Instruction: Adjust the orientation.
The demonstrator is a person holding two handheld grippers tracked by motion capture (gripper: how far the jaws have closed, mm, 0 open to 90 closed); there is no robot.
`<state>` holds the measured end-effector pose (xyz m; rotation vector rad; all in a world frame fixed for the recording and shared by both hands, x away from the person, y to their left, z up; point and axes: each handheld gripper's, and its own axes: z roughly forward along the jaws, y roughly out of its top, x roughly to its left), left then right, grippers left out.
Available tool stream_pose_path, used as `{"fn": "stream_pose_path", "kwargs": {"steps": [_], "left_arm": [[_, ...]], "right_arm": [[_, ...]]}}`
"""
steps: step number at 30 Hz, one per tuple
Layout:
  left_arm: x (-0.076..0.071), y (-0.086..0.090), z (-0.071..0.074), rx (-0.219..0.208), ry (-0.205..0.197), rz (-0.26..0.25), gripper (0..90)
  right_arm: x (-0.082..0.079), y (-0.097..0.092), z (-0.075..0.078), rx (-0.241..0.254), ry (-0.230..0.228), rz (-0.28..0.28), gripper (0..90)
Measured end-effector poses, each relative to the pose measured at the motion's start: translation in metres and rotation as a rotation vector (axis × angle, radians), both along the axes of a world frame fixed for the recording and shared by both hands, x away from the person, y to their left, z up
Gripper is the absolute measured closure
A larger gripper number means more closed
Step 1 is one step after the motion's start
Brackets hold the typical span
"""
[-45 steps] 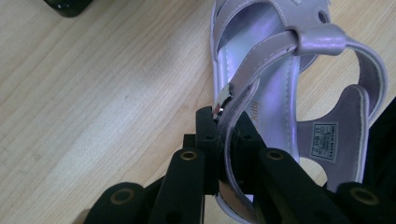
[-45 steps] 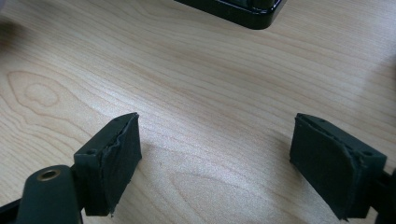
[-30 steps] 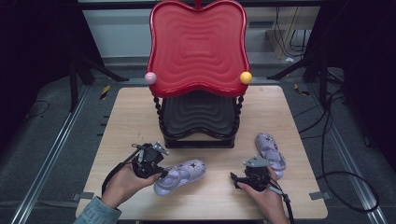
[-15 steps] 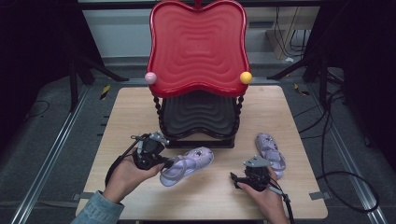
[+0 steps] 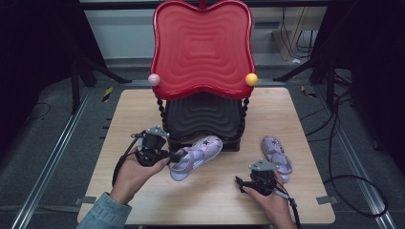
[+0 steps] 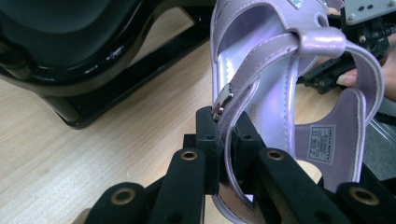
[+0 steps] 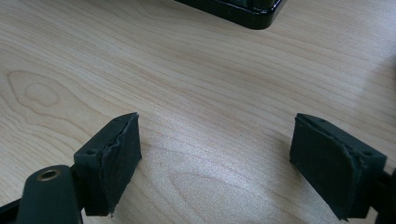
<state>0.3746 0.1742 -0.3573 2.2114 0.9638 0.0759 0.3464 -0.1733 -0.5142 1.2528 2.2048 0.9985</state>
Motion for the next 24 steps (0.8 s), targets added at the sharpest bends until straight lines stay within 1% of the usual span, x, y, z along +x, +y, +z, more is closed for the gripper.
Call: {"fn": "stream_pose_path", "kwargs": {"steps": [4, 8, 9, 10, 15, 17, 22, 24], "left_arm": [[0.0009, -0.0009, -0.0002, -0.019, -0.016, 0.020, 84.2], [0.0028, -0.0022, -0.0014, -0.046, -0.038, 0.053, 84.2], [0.0028, -0.0022, -0.0014, -0.046, -0.038, 0.053, 84.2], [0.0039, -0.0032, -0.0018, -0.054, -0.054, 0.071, 84.2], [0.0073, -0.0042, -0.0034, -0.093, -0.084, 0.121, 84.2], [0.0081, -0.0049, -0.0038, -0.101, -0.100, 0.139, 84.2], [0.0086, -0.0068, -0.0045, -0.137, -0.144, 0.190, 84.2], [0.0091, -0.0080, -0.0043, -0.143, -0.166, 0.207, 84.2]], "right_arm": [[0.0000, 0.0000, 0.0000, 0.000, 0.000, 0.000, 16.6], [0.0001, -0.0001, 0.0000, -0.001, -0.001, 0.002, 16.6], [0.0001, -0.0001, 0.0000, -0.001, -0.001, 0.002, 16.6], [0.0001, -0.0001, 0.0000, -0.001, -0.001, 0.002, 16.6], [0.0001, -0.0001, 0.0000, -0.001, -0.001, 0.002, 16.6], [0.0001, -0.0001, 0.0000, -0.001, -0.001, 0.001, 16.6], [0.0002, -0.0002, 0.0000, -0.002, -0.003, 0.003, 16.6], [0.0002, -0.0002, 0.0000, -0.003, -0.003, 0.003, 16.6]]}}
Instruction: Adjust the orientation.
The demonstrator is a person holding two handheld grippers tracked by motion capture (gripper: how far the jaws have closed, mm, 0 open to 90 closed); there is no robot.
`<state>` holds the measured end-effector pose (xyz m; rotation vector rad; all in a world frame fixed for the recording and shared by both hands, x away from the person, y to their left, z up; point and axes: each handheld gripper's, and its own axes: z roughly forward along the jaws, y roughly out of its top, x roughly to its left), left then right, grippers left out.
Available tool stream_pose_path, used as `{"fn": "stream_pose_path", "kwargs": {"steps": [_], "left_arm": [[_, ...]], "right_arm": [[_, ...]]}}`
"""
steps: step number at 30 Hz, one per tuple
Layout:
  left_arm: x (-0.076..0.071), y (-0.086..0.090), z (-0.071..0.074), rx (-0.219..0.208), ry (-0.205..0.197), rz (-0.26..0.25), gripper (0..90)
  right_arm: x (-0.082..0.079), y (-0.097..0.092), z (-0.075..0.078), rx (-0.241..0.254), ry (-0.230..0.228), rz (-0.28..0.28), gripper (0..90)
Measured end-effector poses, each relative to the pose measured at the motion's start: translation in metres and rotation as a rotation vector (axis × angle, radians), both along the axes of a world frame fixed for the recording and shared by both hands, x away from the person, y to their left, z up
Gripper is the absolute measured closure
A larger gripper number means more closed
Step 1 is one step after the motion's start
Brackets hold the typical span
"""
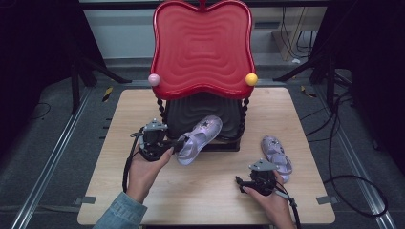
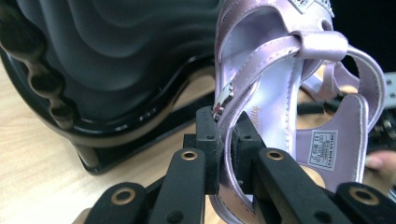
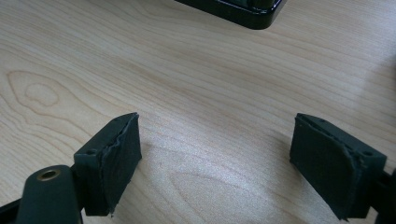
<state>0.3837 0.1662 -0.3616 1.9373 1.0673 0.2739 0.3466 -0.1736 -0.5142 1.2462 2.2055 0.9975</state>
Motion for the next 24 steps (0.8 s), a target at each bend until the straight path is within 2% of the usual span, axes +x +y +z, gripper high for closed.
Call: {"fn": "stream_pose_path", "kwargs": {"steps": [8, 14, 24], "left_arm": [[0.005, -0.009, -0.001, -0.072, -0.038, 0.063, 84.2], [0.010, -0.018, -0.001, -0.107, -0.066, 0.109, 84.1], [0.018, -0.030, -0.004, -0.197, -0.076, 0.177, 84.0]], "right_arm": [[0.000, 0.000, 0.000, 0.000, 0.000, 0.000, 16.5], [0.000, 0.000, 0.000, 0.001, 0.000, 0.000, 16.6], [0.000, 0.000, 0.000, 0.002, 0.002, 0.001, 16.6]]}}
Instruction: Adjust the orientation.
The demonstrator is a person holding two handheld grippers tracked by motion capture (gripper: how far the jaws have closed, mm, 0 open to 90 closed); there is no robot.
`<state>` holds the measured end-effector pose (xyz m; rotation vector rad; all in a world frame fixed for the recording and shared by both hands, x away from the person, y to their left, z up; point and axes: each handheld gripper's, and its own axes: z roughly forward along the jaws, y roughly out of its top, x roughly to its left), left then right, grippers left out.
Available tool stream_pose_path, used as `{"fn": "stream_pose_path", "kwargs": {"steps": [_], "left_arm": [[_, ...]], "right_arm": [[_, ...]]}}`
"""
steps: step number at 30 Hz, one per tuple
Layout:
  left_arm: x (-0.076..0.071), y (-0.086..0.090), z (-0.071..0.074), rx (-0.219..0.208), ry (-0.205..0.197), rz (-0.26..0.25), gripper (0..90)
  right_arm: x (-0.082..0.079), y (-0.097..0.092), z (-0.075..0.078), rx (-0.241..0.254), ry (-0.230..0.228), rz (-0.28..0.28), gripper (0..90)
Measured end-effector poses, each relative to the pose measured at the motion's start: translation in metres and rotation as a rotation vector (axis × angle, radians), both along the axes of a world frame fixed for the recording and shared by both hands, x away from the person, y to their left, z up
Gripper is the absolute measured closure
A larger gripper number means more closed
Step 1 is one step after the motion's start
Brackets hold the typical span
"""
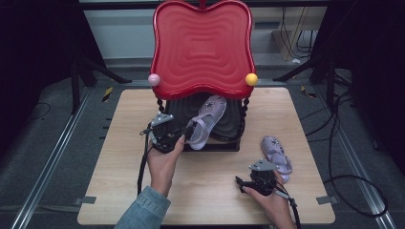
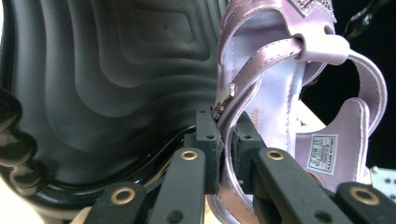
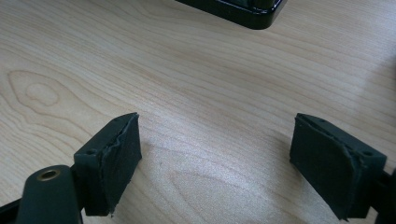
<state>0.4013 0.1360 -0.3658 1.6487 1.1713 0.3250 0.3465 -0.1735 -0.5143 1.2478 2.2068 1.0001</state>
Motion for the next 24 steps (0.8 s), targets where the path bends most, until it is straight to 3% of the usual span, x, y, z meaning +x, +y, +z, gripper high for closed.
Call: {"fn": "stream_pose_path", "kwargs": {"steps": [4, 9, 13, 21, 24], "left_arm": [[0.002, -0.001, -0.003, -0.051, -0.005, 0.041, 84.1], [0.002, 0.000, -0.006, -0.063, -0.024, 0.096, 84.0], [0.003, 0.000, -0.008, -0.076, -0.032, 0.120, 84.0], [0.005, 0.004, -0.014, -0.158, -0.025, 0.168, 83.9], [0.005, 0.005, -0.015, -0.170, -0.024, 0.181, 83.9]], "right_arm": [[0.000, 0.000, 0.000, -0.001, -0.001, 0.001, 16.6], [0.000, 0.000, 0.000, -0.001, -0.001, 0.001, 16.6], [0.000, 0.000, 0.000, -0.002, -0.002, 0.001, 16.6], [0.000, 0.000, 0.000, -0.002, -0.002, 0.001, 16.6], [0.000, 0.000, 0.000, -0.002, -0.002, 0.001, 16.6]]}}
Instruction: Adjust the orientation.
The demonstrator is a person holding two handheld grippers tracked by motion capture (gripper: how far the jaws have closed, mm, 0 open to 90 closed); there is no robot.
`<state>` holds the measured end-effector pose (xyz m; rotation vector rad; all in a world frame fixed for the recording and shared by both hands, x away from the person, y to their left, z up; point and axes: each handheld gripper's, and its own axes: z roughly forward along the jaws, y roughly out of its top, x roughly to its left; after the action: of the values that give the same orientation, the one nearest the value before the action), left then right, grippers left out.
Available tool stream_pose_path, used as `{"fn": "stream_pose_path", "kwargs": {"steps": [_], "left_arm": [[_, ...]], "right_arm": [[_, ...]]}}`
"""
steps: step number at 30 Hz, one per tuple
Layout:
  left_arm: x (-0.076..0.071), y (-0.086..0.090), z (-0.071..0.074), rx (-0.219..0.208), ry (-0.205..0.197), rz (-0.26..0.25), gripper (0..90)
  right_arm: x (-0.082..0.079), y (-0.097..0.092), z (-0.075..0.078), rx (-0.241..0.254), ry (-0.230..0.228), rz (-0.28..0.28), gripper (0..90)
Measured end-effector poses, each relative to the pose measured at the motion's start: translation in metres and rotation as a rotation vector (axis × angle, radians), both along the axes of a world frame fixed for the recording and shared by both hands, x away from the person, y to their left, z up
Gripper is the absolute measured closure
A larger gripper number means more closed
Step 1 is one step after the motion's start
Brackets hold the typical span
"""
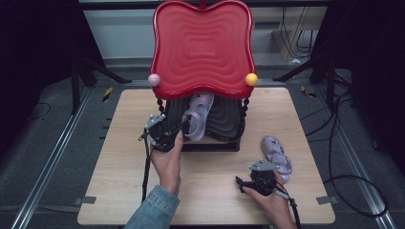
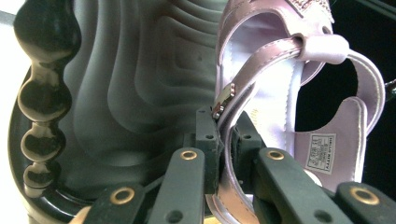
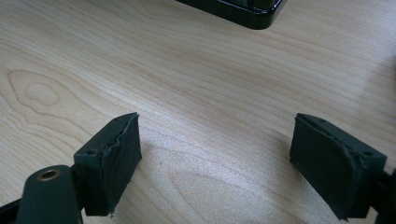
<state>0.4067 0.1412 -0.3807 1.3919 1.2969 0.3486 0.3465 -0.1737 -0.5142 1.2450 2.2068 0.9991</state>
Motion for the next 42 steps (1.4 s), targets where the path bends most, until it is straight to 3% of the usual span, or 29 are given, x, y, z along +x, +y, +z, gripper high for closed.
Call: {"fn": "stream_pose_path", "kwargs": {"steps": [4, 19, 26, 29, 36, 42], "left_arm": [[0.002, 0.001, -0.004, -0.027, 0.002, 0.025, 83.8], [0.007, -0.006, -0.011, 0.015, -0.038, 0.160, 83.2], [0.014, -0.009, -0.019, 0.005, -0.027, 0.202, 83.1], [0.015, -0.011, -0.020, 0.003, -0.040, 0.223, 83.0], [0.019, -0.011, -0.023, -0.030, -0.026, 0.258, 82.5], [0.020, -0.012, -0.024, -0.012, -0.029, 0.279, 81.4]], "right_arm": [[0.000, 0.000, 0.000, 0.000, 0.000, 0.000, 16.6], [0.000, 0.000, 0.000, 0.000, 0.000, 0.001, 16.6], [0.000, 0.000, 0.000, 0.000, 0.000, 0.002, 16.6], [0.000, 0.000, 0.000, 0.000, -0.001, 0.005, 16.6], [0.000, 0.000, 0.000, 0.000, 0.000, 0.007, 16.6], [0.000, 0.000, 0.000, 0.004, 0.005, 0.007, 16.6]]}}
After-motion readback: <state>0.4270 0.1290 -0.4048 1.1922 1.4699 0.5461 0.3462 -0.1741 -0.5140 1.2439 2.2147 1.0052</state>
